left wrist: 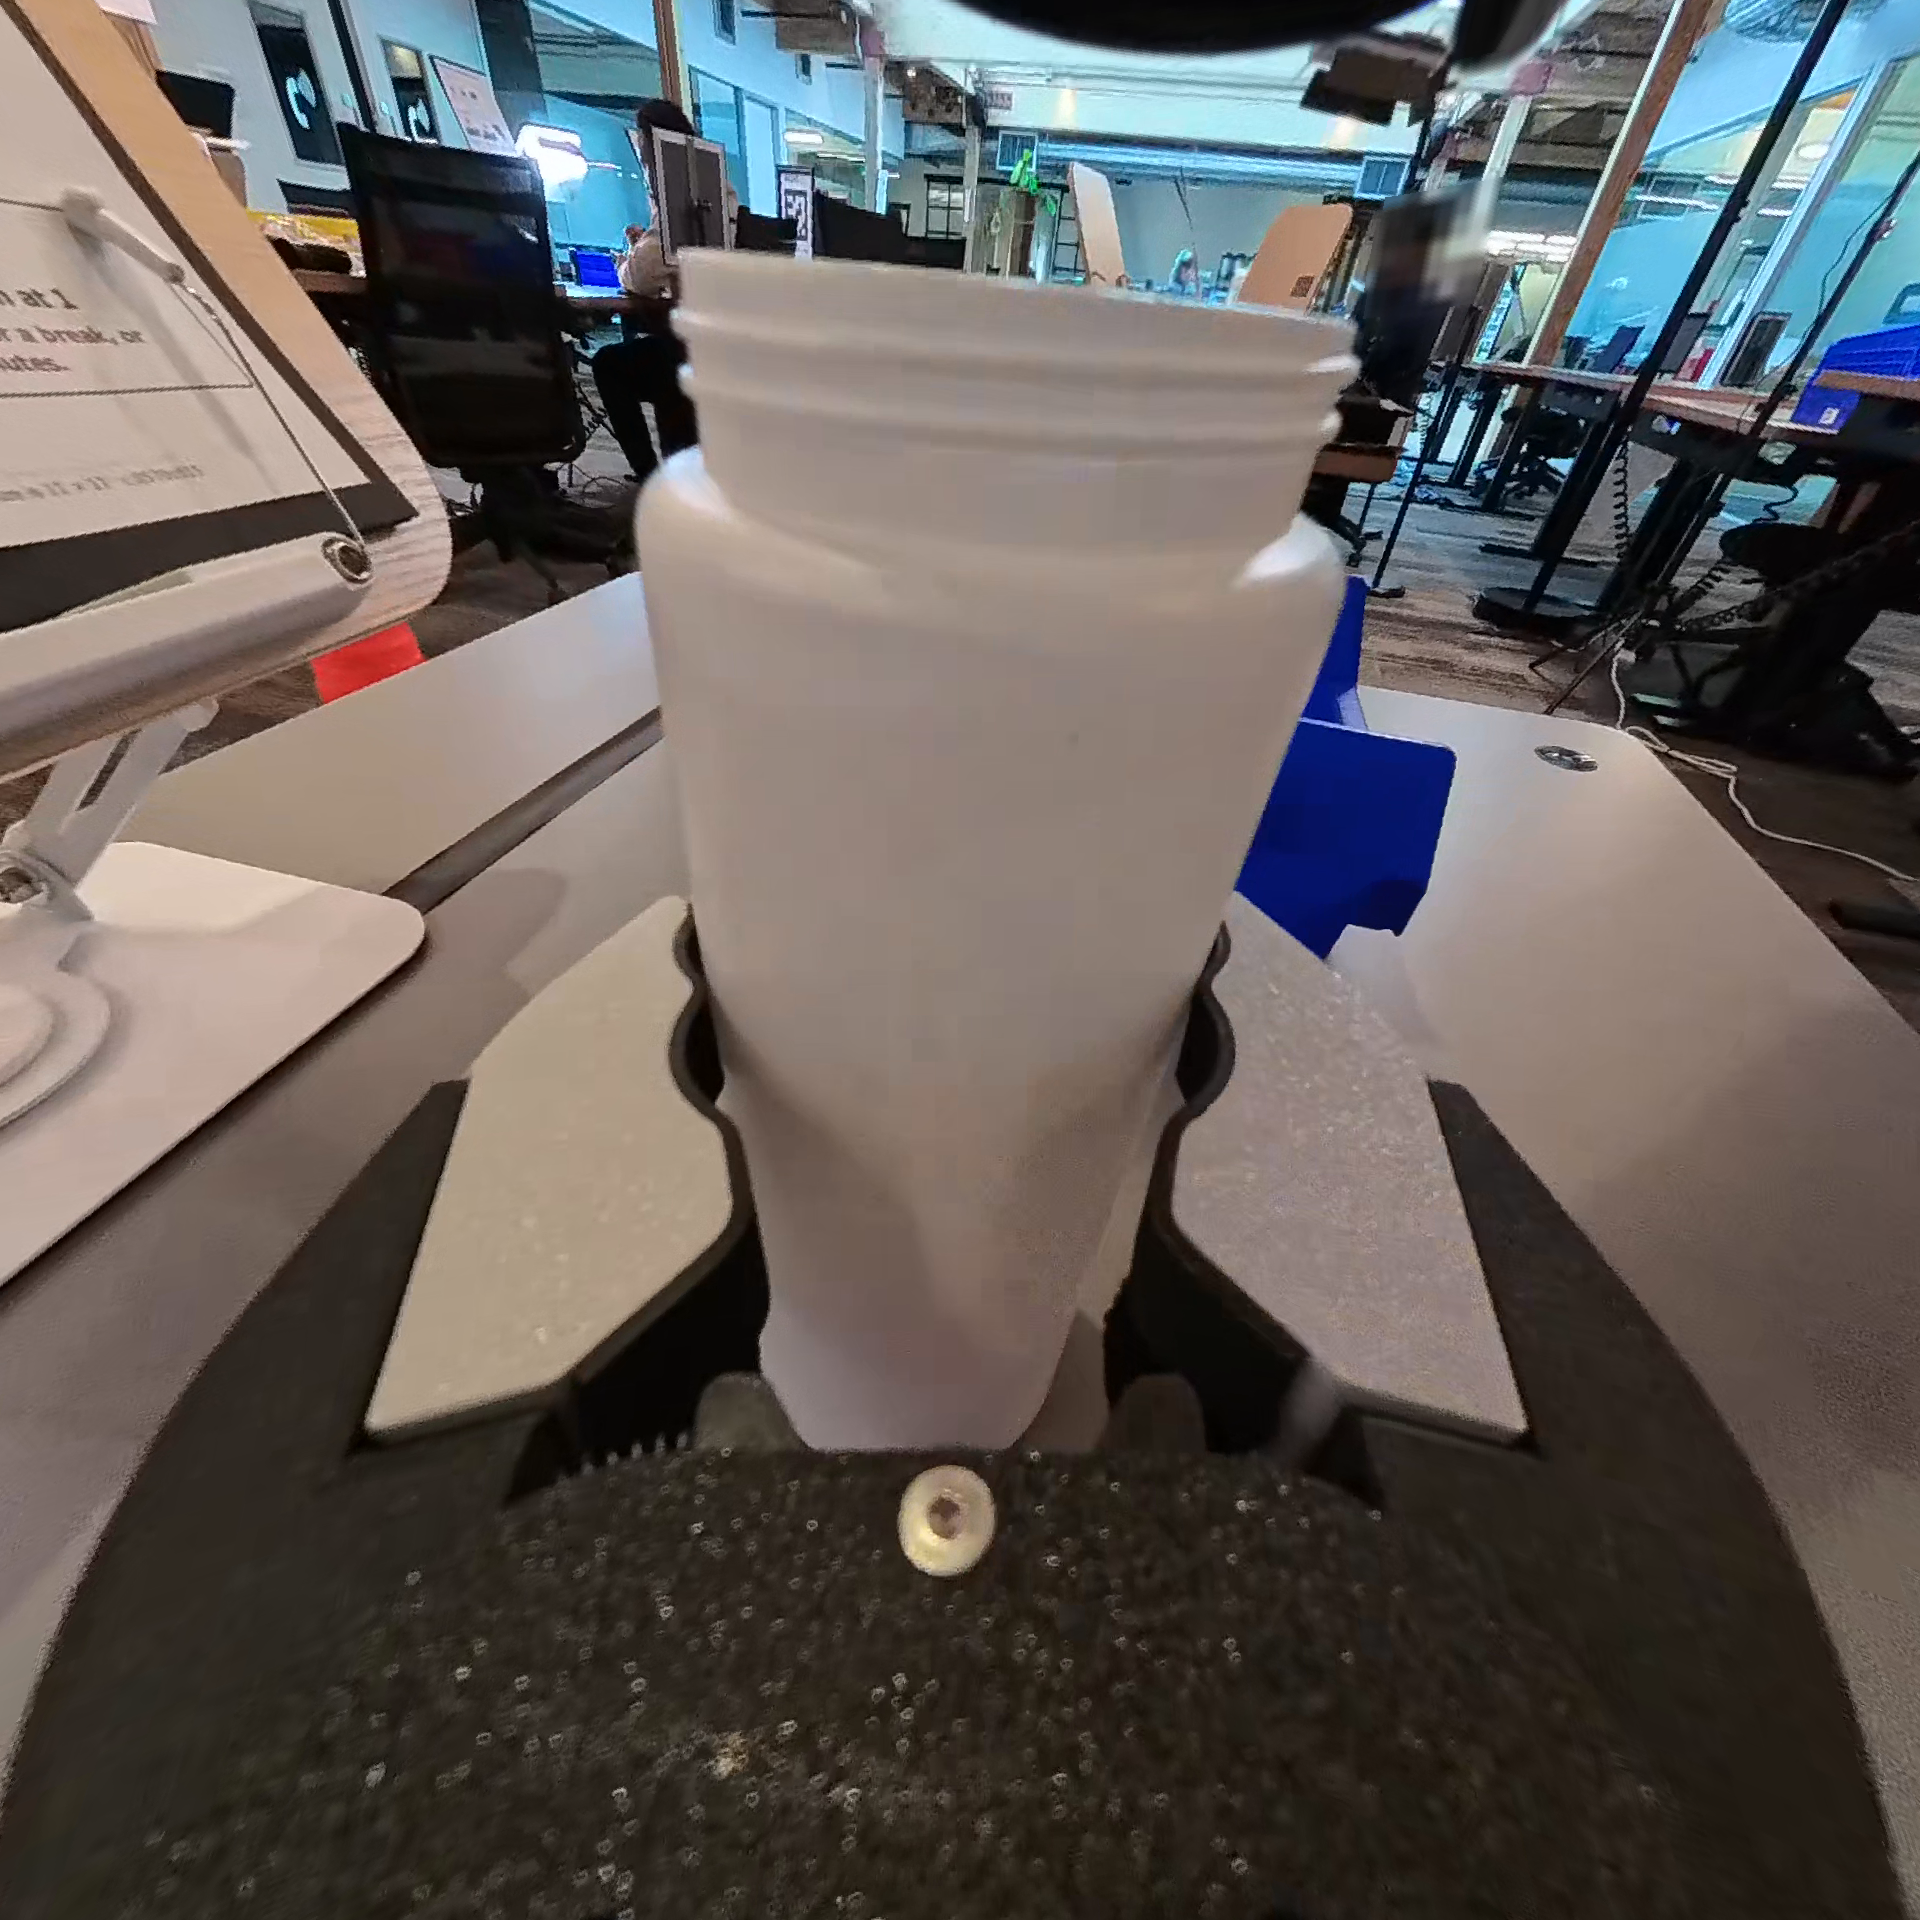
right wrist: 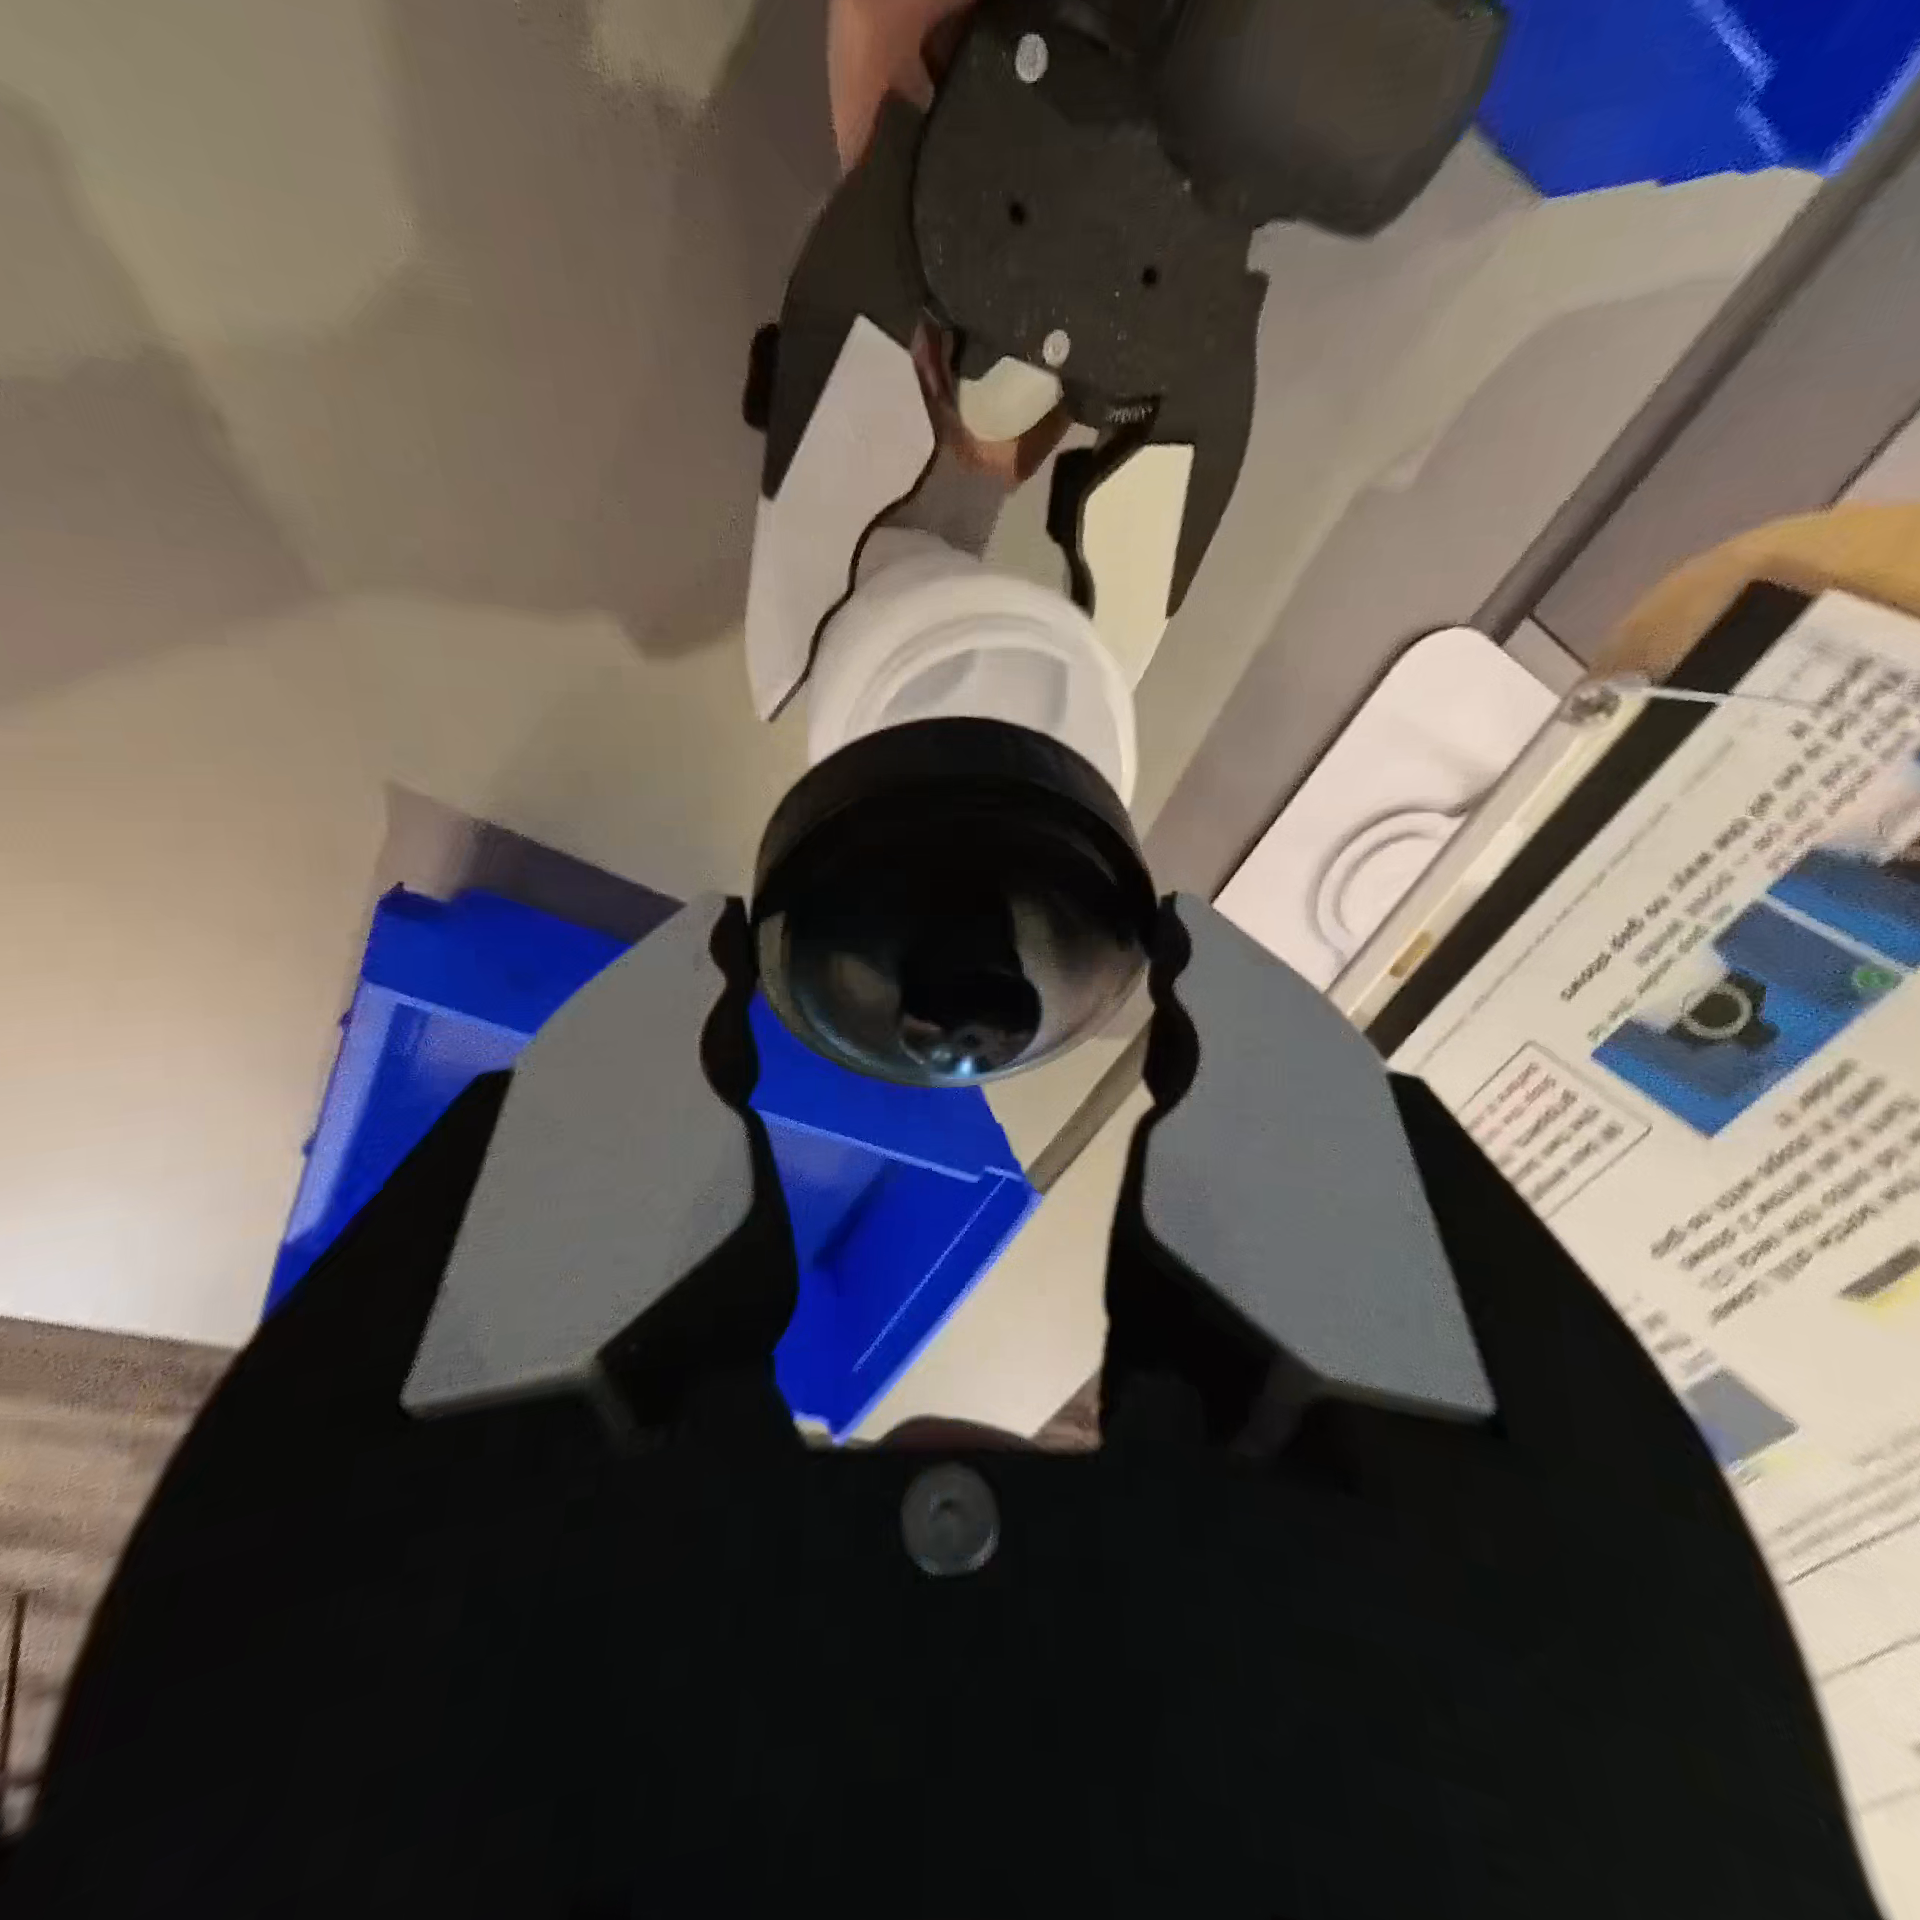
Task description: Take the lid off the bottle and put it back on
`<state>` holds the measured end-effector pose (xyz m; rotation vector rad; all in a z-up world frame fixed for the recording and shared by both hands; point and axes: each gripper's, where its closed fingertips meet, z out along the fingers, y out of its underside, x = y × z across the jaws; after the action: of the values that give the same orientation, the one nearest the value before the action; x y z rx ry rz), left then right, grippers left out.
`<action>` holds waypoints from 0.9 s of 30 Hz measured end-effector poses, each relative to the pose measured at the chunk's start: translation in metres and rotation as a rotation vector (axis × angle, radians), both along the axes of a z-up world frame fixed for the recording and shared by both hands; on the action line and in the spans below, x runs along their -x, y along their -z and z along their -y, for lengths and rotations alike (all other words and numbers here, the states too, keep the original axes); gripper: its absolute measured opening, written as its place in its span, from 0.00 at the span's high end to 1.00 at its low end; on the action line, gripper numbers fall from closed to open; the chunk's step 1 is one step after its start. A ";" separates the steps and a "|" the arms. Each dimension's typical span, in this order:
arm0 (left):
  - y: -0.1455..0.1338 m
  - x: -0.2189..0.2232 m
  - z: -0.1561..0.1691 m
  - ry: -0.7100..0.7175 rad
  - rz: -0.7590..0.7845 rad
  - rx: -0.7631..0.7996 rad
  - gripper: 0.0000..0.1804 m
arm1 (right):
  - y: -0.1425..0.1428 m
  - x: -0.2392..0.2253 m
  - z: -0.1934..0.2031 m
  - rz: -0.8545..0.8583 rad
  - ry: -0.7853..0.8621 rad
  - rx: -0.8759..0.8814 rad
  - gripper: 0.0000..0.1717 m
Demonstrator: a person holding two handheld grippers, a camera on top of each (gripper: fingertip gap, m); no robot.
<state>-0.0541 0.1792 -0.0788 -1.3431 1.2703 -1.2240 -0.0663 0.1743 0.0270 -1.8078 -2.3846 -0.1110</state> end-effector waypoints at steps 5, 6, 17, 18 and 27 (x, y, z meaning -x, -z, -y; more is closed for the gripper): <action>0.000 0.000 -0.001 0.010 0.010 0.013 0.52 | 0.018 0.011 -0.008 0.112 -0.045 0.046 0.57; 0.000 0.000 -0.001 0.011 0.008 0.010 0.52 | 0.020 0.011 -0.009 0.124 -0.046 0.056 0.57; 0.001 0.000 0.000 0.012 -0.004 0.002 0.52 | 0.030 0.012 -0.010 0.179 -0.053 0.114 0.57; 0.001 0.000 0.000 0.010 -0.006 0.002 0.52 | 0.032 0.011 -0.011 0.192 -0.063 0.109 0.57; 0.001 0.001 -0.001 0.011 -0.005 0.007 0.52 | 0.033 0.012 -0.013 0.204 -0.071 0.082 0.57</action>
<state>-0.0548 0.1805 -0.0798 -1.3469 1.2793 -1.2346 -0.0787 0.1872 -0.0059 -1.8239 -2.6262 -0.2017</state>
